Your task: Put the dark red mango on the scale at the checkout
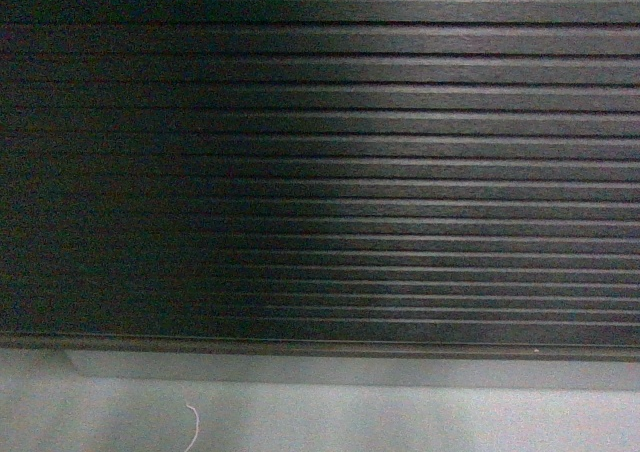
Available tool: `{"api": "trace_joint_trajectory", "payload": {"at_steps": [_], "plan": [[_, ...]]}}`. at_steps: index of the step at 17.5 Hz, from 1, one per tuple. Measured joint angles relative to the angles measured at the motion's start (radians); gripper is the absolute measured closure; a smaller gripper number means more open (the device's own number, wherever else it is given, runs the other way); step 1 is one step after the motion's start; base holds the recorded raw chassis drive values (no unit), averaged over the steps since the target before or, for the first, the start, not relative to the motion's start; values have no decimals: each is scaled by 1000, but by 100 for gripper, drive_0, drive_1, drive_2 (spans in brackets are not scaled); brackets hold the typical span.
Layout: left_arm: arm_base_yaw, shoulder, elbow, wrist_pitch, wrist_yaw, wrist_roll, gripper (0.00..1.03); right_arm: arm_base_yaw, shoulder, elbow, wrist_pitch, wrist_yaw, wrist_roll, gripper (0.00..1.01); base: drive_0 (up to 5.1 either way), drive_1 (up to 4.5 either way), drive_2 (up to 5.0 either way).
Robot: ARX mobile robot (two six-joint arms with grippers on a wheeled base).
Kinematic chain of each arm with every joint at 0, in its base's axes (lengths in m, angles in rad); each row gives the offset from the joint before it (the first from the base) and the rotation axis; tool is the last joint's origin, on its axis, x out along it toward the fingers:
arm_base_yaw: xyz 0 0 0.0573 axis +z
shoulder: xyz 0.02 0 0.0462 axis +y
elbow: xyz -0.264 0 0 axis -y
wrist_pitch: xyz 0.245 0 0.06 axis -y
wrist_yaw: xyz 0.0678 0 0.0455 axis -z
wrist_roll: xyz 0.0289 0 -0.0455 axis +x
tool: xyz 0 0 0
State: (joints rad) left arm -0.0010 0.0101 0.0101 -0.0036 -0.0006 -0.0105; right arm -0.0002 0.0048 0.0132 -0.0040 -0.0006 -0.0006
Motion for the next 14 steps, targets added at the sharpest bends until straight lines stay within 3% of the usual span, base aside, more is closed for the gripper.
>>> {"api": "trace_joint_trajectory", "payload": {"at_steps": [7, 14], "plan": [[0, 0, 0, 0, 0, 0, 5, 0, 0, 0, 0, 0, 0, 3, 0, 240, -240], [0, 0, 0, 0, 0, 0, 5, 0, 0, 0, 0, 0, 0, 3, 0, 0, 0]]}}
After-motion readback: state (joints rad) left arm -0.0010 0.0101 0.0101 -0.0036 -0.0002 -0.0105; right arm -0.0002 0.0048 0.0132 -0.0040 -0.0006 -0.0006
